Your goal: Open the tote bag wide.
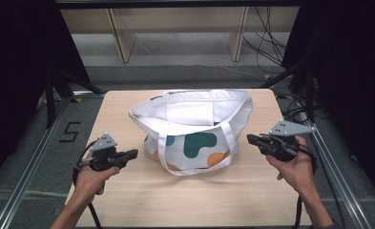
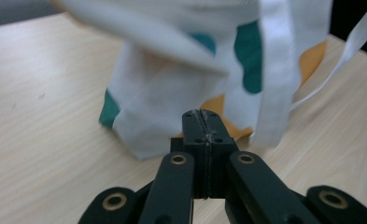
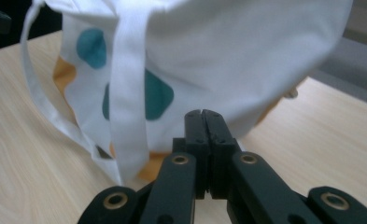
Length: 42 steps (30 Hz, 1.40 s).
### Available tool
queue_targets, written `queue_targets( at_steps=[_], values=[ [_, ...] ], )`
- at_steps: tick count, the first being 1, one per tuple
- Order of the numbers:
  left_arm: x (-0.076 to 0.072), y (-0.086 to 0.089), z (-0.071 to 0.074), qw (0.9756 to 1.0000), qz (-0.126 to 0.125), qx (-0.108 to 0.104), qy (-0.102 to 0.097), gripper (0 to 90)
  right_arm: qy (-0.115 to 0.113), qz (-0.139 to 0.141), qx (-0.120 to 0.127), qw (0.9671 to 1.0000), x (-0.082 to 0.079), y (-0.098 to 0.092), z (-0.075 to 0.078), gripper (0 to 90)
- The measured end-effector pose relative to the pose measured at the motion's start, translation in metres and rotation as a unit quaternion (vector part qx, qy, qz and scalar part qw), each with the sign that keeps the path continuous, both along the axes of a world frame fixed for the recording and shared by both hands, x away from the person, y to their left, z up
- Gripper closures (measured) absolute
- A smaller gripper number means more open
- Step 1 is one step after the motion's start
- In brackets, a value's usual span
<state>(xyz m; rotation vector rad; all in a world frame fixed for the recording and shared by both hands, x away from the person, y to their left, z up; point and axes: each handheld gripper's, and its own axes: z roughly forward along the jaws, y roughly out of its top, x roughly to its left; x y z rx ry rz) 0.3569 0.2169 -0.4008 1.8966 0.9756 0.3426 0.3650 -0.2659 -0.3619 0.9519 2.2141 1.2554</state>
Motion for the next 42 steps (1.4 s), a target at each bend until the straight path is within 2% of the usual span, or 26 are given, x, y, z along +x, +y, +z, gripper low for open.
queue_targets(
  at_steps=[2, 3, 4, 6, 8, 9, 10, 11, 13, 15, 16, 19, 20, 22, 24, 25, 26, 27, 29, 30, 32, 34, 35, 38, 39, 42],
  values=[
    [0.004, -0.004, 0.016, 0.9999, -0.008, 0.000, -0.012, 89.5, -0.005, 0.008, 0.001, 1.0000, 0.003, 0.003, 0.013, 90.0],
    [0.007, -0.006, 0.025, 0.9998, -0.007, 0.006, -0.019, 89.5, -0.021, 0.006, 0.006, 0.9998, 0.006, 0.006, 0.018, 90.0],
    [0.009, -0.008, 0.032, 0.9997, -0.007, 0.004, -0.021, 89.5, -0.016, 0.010, 0.001, 0.9998, 0.008, 0.007, 0.025, 90.0],
    [0.016, -0.012, 0.046, 0.9996, -0.009, 0.001, -0.028, 89.4, -0.031, 0.016, -0.001, 0.9994, 0.014, 0.009, 0.034, 90.0],
    [0.021, -0.016, 0.057, 0.9992, -0.011, 0.013, -0.035, 89.4, -0.029, 0.009, 0.006, 0.9995, 0.017, 0.014, 0.041, 90.0],
    [0.023, -0.018, 0.062, 0.9992, -0.009, 0.015, -0.036, 89.4, -0.039, 0.016, -0.001, 0.9991, 0.021, 0.014, 0.046, 90.0],
    [0.026, -0.020, 0.065, 0.9992, -0.011, 0.012, -0.038, 89.3, -0.034, 0.019, 0.002, 0.9992, 0.022, 0.015, 0.050, 90.0],
    [0.028, -0.021, 0.069, 0.9989, -0.014, 0.025, -0.037, 89.3, -0.039, 0.016, 0.004, 0.9991, 0.024, 0.017, 0.053, 90.0],
    [0.034, -0.026, 0.075, 0.9988, -0.010, 0.026, -0.041, 89.1, -0.046, 0.012, 0.010, 0.9988, 0.029, 0.019, 0.060, 90.0],
    [0.042, -0.028, 0.079, 0.9989, -0.009, 0.028, -0.037, 89.0, -0.032, 0.014, 0.005, 0.9994, 0.036, 0.021, 0.067, 90.0],
    [0.046, -0.029, 0.080, 0.9987, -0.012, 0.033, -0.037, 89.0, -0.037, 0.012, 0.005, 0.9992, 0.040, 0.024, 0.068, 90.0],
    [0.058, -0.033, 0.082, 0.9987, -0.006, 0.038, -0.035, 88.7, -0.029, 0.014, -0.009, 0.9994, 0.052, 0.030, 0.073, 90.0],
    [0.062, -0.034, 0.083, 0.9986, -0.002, 0.040, -0.034, 88.6, -0.034, 0.015, -0.023, 0.9991, 0.056, 0.031, 0.075, 90.0],
    [0.070, -0.038, 0.082, 0.9991, 0.001, 0.030, -0.030, 88.5, -0.034, 0.002, -0.028, 0.9990, 0.063, 0.035, 0.076, 90.0],
    [0.078, -0.040, 0.081, 0.9987, 0.005, 0.040, -0.032, 88.5, -0.015, -0.004, -0.038, 0.9991, 0.070, 0.037, 0.075, 90.0],
    [0.082, -0.041, 0.080, 0.9986, 0.008, 0.042, -0.030, 88.5, -0.024, -0.008, -0.048, 0.9985, 0.076, 0.038, 0.073, 90.0],
    [0.088, -0.042, 0.077, 0.9983, 0.013, 0.049, -0.028, 88.5, -0.012, -0.014, -0.052, 0.9985, 0.080, 0.040, 0.070, 90.0],
    [0.092, -0.042, 0.075, 0.9979, 0.017, 0.055, -0.030, 88.4, -0.014, -0.013, -0.073, 0.9972, 0.088, 0.039, 0.066, 90.0],
    [0.101, -0.041, 0.065, 0.9979, 0.026, 0.056, -0.017, 88.2, 0.017, -0.015, -0.085, 0.9962, 0.095, 0.038, 0.059, 90.0],
    [0.105, -0.040, 0.060, 0.9982, 0.029, 0.053, -0.008, 88.2, 0.021, -0.021, -0.096, 0.9949, 0.101, 0.036, 0.054, 90.0],
    [0.112, -0.038, 0.047, 0.9983, 0.033, 0.047, 0.008, 88.0, 0.047, -0.027, -0.106, 0.9928, 0.110, 0.034, 0.040, 90.0],
    [0.117, -0.037, 0.034, 0.9978, 0.038, 0.050, 0.020, 88.0, 0.069, -0.033, -0.114, 0.9906, 0.116, 0.031, 0.026, 90.0],
    [0.119, -0.035, 0.027, 0.9973, 0.034, 0.060, 0.027, 88.0, 0.078, -0.034, -0.116, 0.9896, 0.119, 0.030, 0.018, 90.0],
    [0.123, -0.034, 0.003, 0.9961, 0.033, 0.062, 0.053, 88.4, 0.108, -0.032, -0.115, 0.9870, 0.121, 0.030, -0.007, 90.0],
    [0.123, -0.034, -0.005, 0.9955, 0.035, 0.064, 0.060, 88.7, 0.122, -0.024, -0.127, 0.9841, 0.122, 0.030, -0.014, 90.0],
    [0.122, -0.033, -0.027, 0.9936, 0.032, 0.070, 0.082, 89.4, 0.134, -0.019, -0.132, 0.9819, 0.123, 0.030, -0.038, 90.0]
  ],
)
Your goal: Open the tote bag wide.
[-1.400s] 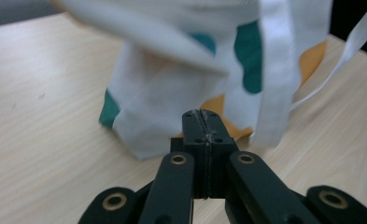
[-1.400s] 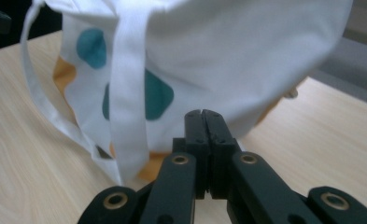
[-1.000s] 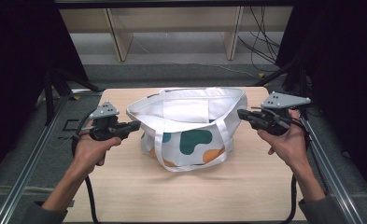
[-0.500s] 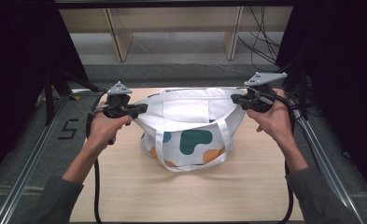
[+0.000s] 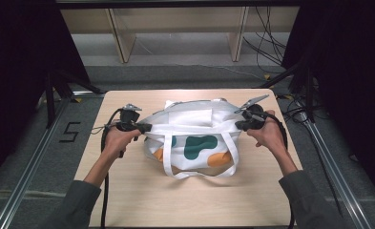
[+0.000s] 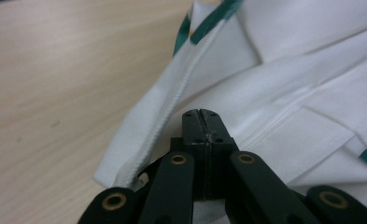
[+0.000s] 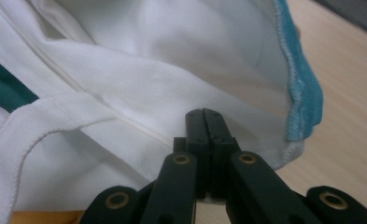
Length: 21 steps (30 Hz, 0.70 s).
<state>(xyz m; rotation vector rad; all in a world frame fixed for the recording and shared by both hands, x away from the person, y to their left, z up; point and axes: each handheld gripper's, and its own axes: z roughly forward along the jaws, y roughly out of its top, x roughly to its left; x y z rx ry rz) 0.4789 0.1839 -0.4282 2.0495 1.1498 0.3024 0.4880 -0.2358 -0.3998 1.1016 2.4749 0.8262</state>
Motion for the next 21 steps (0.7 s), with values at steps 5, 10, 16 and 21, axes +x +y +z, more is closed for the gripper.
queue_targets(
  at_steps=[5, 10, 16, 21],
  values=[
    [-0.005, 0.003, -0.020, 0.9998, 0.000, -0.015, 0.010, 89.5, 0.037, -0.004, 0.011, 0.9992, -0.009, -0.001, -0.032, 90.0],
    [-0.007, 0.001, -0.015, 1.0000, -0.003, 0.004, 0.009, 89.5, 0.043, -0.001, -0.003, 0.9991, -0.008, 0.004, -0.036, 90.0],
    [-0.009, -0.009, 0.016, 0.9988, -0.024, -0.026, -0.033, 88.4, -0.029, 0.005, 0.024, 0.9993, -0.018, 0.015, 0.008, 90.0],
    [-0.007, -0.053, 0.036, 0.9961, -0.068, -0.034, -0.044, 87.7, -0.040, 0.047, 0.037, 0.9974, -0.014, 0.045, 0.019, 90.0]
  ],
)
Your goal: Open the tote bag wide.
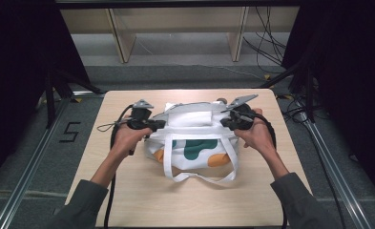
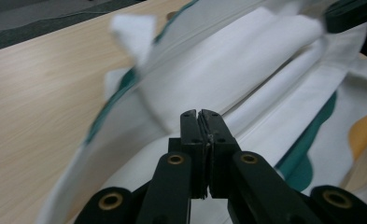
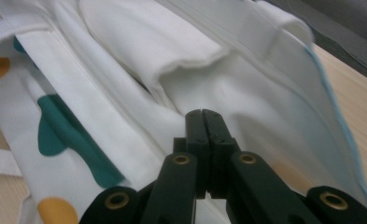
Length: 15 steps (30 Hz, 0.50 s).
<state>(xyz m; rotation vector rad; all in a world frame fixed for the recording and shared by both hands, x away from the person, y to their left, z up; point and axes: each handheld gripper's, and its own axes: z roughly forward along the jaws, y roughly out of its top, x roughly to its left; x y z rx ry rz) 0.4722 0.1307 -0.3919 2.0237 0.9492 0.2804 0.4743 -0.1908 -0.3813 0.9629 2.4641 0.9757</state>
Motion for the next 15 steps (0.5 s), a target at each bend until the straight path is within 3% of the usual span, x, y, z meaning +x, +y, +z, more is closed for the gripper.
queue_targets(
  at_steps=[2, 3, 5, 7, 8, 10, 12, 13, 15],
  values=[
    [0.003, -0.018, 0.001, 0.9998, -0.018, 0.008, 0.000, 87.5, -0.003, -0.001, 0.000, 1.0000, 0.008, 0.009, -0.006, 90.0],
    [0.005, -0.026, -0.001, 0.9998, -0.020, 0.006, 0.003, 87.4, 0.007, 0.009, -0.007, 0.9999, 0.011, 0.011, -0.009, 90.0],
    [0.012, -0.039, -0.004, 0.9993, -0.027, -0.003, 0.024, 87.4, -0.008, 0.022, -0.020, 0.9995, 0.017, 0.016, -0.019, 90.0],
    [0.019, -0.048, -0.008, 0.9991, -0.028, 0.004, 0.032, 87.4, 0.014, 0.029, -0.031, 0.9990, 0.013, 0.017, -0.021, 90.0],
    [0.023, -0.053, -0.010, 0.9988, -0.029, 0.005, 0.038, 87.4, 0.012, 0.035, -0.035, 0.9987, 0.010, 0.017, -0.024, 90.0],
    [0.032, -0.059, -0.016, 0.9987, -0.020, 0.010, 0.046, 87.8, 0.028, 0.030, -0.028, 0.9988, 0.004, 0.015, -0.028, 90.0],
    [0.040, -0.061, -0.022, 0.9981, -0.004, 0.000, 0.061, 88.5, 0.046, 0.030, -0.021, 0.9983, -0.003, 0.011, -0.031, 90.0],
    [0.044, -0.061, -0.024, 0.9975, -0.001, -0.005, 0.071, 89.0, 0.027, 0.032, -0.014, 0.9990, -0.007, 0.008, -0.035, 90.0],
    [0.048, -0.062, -0.026, 0.9973, 0.004, 0.006, 0.074, 89.1, 0.043, 0.038, -0.008, 0.9983, -0.017, 0.005, -0.033, 90.0]
  ],
)
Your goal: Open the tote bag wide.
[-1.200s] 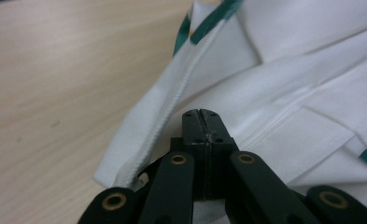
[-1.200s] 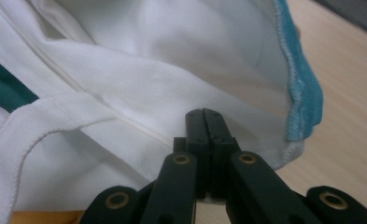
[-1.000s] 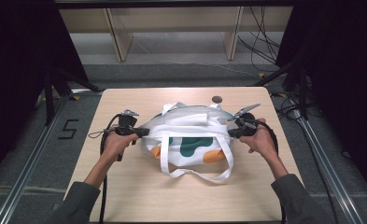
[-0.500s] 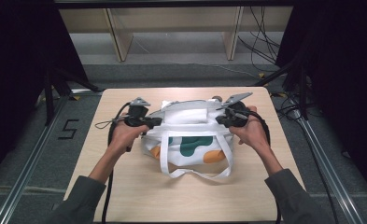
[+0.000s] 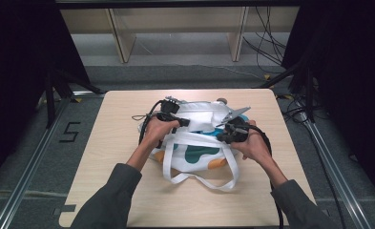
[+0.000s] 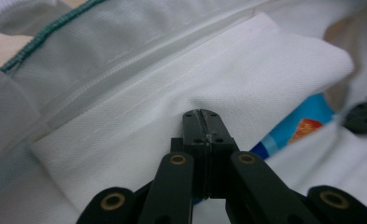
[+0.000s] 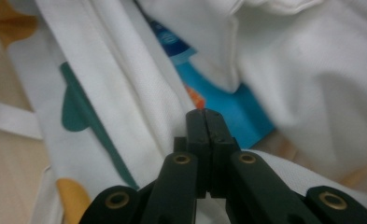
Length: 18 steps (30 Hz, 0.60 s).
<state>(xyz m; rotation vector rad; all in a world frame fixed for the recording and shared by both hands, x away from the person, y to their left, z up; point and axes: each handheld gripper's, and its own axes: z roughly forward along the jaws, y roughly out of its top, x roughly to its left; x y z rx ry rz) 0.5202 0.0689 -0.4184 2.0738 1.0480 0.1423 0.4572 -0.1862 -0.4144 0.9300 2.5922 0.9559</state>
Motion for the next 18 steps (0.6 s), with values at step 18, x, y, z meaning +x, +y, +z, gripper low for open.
queue_targets(
  at_steps=[18],
  values=[
    [-0.022, 0.015, -0.006, 0.9968, -0.047, 0.065, 0.010, 87.5, -0.030, 0.031, 0.034, 0.9985, -0.019, 0.008, 0.014, 90.0]
  ],
)
